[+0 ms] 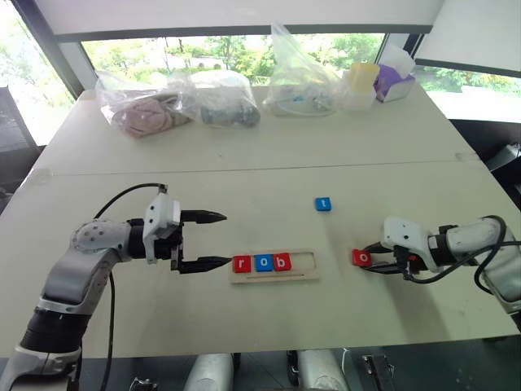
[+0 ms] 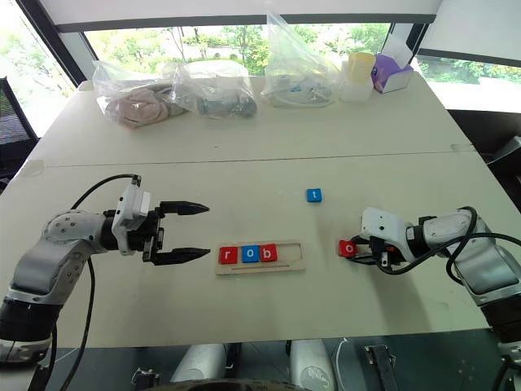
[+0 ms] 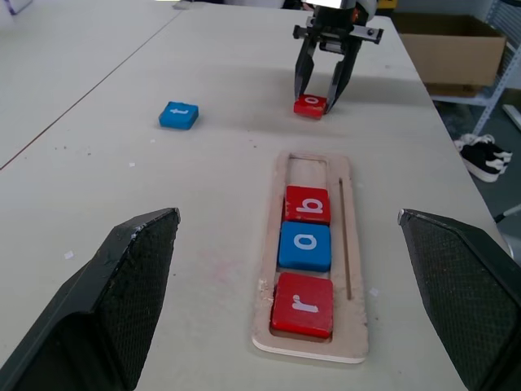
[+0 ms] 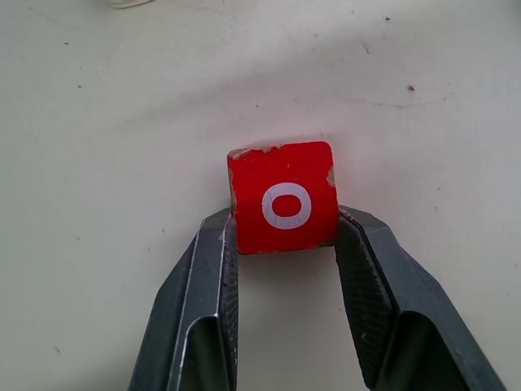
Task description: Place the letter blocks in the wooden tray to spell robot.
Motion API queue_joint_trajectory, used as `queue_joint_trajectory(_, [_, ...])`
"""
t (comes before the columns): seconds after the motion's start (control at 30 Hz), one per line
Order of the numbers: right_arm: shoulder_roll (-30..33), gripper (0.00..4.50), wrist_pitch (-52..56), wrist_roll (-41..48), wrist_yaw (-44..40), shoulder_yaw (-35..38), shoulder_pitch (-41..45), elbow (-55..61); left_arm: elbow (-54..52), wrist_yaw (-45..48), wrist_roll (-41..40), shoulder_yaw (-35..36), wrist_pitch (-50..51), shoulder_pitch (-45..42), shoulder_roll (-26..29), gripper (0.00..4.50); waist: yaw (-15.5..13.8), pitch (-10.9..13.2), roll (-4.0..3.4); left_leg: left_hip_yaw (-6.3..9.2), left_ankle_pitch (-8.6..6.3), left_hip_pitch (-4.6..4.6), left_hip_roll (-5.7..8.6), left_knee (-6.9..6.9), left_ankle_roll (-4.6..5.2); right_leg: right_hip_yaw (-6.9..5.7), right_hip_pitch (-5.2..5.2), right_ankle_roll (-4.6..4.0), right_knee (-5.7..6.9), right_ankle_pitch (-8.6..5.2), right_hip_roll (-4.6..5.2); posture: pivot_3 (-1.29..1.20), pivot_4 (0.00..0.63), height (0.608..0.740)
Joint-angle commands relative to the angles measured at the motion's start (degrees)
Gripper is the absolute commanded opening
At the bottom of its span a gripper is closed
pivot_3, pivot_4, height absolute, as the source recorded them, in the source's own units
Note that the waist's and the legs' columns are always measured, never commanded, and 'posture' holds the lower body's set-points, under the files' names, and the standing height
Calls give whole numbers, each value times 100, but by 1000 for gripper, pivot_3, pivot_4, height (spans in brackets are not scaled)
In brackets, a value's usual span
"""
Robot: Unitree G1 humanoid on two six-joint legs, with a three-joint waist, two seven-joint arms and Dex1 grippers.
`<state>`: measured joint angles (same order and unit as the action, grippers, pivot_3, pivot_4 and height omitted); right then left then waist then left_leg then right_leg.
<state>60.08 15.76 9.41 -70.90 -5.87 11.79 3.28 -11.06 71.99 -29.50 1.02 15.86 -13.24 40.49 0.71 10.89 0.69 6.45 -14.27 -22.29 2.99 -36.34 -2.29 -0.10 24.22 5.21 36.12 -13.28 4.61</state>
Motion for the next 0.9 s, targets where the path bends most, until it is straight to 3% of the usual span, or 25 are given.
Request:
queue_joint_trajectory(0.03, [-88,1113,-5,-86,102,-32,121,438,-182,-39,-92,148,-15,18,77,4500,5,0,0,0,0,0,0,0,0,0,0,0,0,0,-1,0,150,740])
queue_joint_trajectory(0.27, [-233,1113,461,-66,-33,-394,663,1239,-239,-119,-100,125,27,17,55,4500,-9,2,-3,1,0,-1,-1,0,0,0,2,1,1,0,0,0,150,740])
queue_joint_trajectory(0.9, [-975,1113,1126,-278,176,-1223,1136,1532,-607,-456,-203,259,164,353,109,4500,-16,1,-3,3,0,-5,4,-2,-1,0,4,1,0,1,6,0,150,740])
